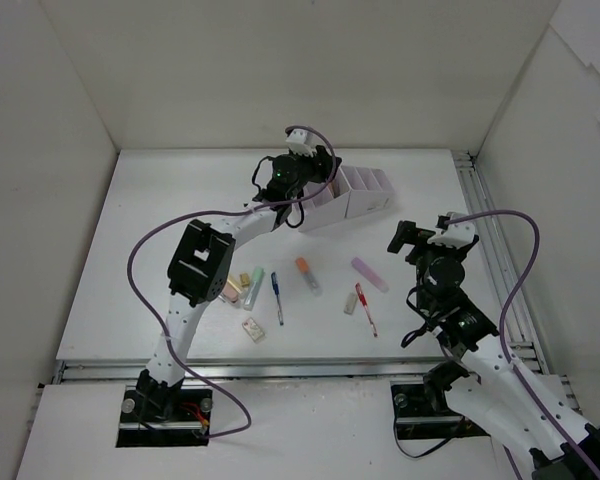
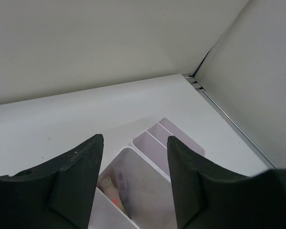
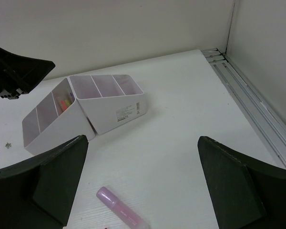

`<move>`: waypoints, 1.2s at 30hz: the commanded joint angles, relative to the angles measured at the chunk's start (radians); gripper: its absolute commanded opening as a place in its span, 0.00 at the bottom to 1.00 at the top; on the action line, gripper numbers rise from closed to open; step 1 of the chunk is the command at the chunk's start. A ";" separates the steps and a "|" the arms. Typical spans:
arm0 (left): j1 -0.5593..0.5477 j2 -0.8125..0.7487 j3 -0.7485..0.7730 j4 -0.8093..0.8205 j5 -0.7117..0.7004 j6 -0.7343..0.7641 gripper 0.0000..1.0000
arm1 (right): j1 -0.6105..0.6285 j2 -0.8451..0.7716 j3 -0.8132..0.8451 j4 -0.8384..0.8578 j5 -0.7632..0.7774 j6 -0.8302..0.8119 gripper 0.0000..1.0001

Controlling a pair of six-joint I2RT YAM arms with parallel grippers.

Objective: Sort the stationery into containers
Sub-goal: Place the pen in the storage box, then pick up the pen from the center of the board.

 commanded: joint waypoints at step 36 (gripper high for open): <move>0.158 -1.081 -0.864 -1.050 -0.320 -0.045 0.99 | 0.065 0.658 0.345 -0.230 -0.512 0.045 0.98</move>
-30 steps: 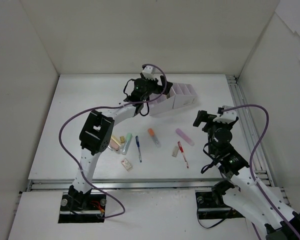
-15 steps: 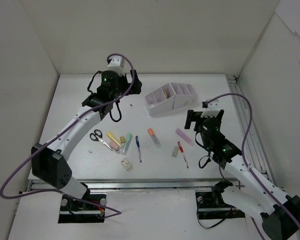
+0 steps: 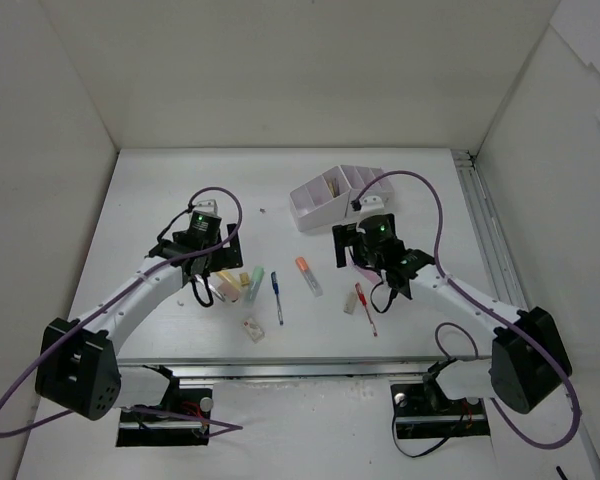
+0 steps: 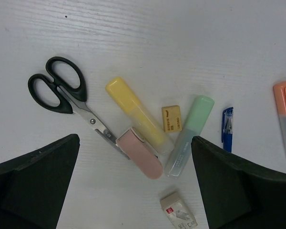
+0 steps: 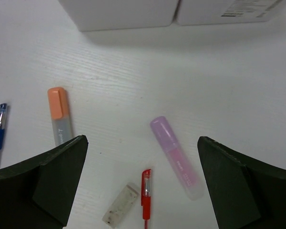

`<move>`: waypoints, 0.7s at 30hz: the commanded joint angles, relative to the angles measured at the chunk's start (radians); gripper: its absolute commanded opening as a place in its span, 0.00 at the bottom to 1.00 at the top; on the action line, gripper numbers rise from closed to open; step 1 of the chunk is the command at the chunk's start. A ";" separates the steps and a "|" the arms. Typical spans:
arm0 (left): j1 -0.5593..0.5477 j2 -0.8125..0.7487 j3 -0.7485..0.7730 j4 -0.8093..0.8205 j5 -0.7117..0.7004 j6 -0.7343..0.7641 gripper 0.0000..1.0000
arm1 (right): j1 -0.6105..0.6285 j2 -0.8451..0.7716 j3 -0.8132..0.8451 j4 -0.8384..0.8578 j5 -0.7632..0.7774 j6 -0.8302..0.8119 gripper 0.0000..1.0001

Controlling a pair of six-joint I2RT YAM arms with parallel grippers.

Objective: Sort the stationery into containers
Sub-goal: Pick up the pen from the center of the board.

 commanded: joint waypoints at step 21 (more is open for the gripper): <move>0.027 -0.178 -0.047 -0.029 -0.072 -0.023 1.00 | 0.150 0.637 0.477 -0.155 -0.237 -0.075 0.63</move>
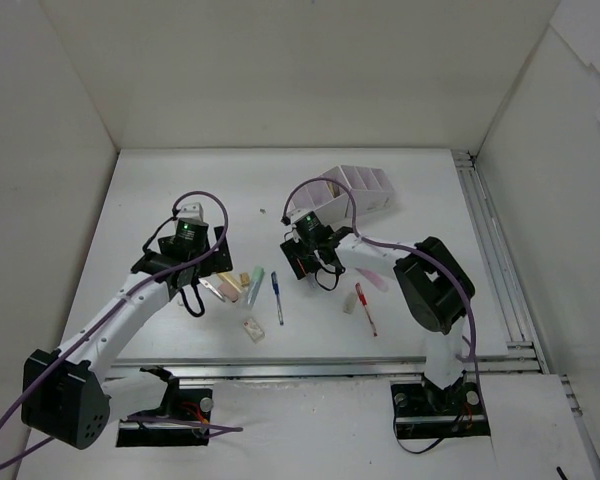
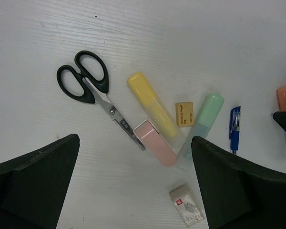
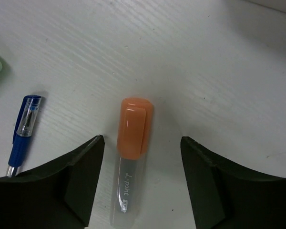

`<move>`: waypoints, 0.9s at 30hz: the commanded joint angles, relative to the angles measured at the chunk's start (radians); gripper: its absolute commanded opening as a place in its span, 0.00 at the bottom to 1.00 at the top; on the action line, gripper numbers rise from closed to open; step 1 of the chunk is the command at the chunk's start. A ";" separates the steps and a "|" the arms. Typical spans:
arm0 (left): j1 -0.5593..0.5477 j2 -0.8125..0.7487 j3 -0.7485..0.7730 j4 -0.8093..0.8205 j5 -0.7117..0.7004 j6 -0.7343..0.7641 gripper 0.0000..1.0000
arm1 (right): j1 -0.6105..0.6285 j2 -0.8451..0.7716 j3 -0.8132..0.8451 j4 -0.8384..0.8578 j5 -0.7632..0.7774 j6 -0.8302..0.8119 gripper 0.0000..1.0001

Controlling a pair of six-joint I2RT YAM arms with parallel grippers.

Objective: Sort the stationery into containers
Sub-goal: Pick up the pen from the center of the board.

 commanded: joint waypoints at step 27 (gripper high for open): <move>0.026 -0.032 0.051 -0.015 -0.074 -0.005 1.00 | -0.086 -0.323 -0.036 0.498 -0.145 -0.259 0.00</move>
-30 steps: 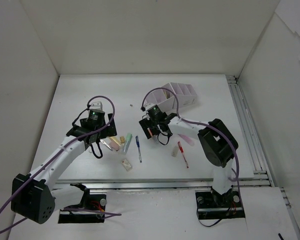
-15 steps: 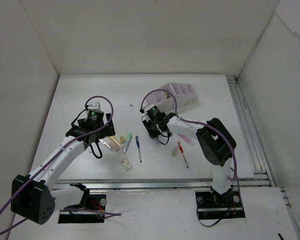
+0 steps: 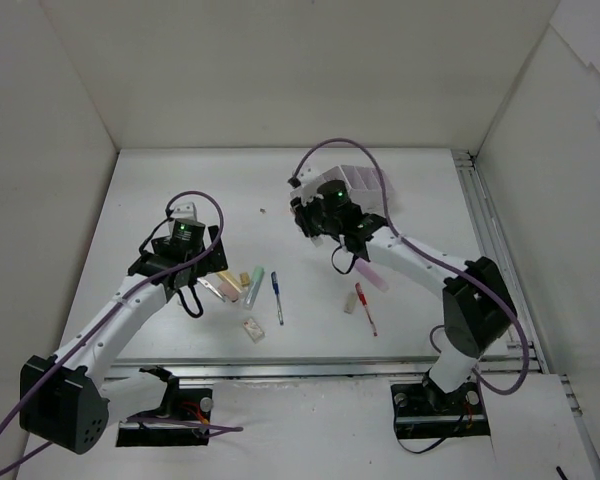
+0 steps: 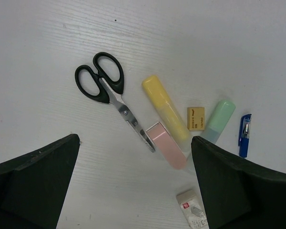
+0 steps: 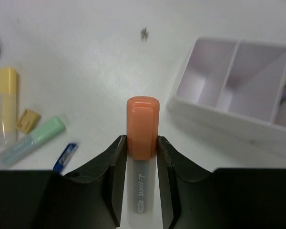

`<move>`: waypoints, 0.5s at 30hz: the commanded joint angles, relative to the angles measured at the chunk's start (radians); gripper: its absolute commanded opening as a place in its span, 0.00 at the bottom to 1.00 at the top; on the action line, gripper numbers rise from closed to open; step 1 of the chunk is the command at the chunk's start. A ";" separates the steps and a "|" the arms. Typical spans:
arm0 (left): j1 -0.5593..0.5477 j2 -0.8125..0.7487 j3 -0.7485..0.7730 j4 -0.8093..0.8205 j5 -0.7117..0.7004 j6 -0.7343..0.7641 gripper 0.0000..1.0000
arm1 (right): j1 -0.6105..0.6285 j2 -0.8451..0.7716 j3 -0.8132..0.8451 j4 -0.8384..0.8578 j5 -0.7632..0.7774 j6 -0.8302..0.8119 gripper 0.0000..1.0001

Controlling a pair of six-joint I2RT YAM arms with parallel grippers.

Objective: Sort the stationery into containers
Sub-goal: Pick up the pen from the center of the board, then place the pen in the storage box.

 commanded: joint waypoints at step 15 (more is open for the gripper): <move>0.073 0.122 0.143 0.023 0.016 0.012 0.99 | -0.274 0.161 0.179 0.596 -0.544 -0.155 0.00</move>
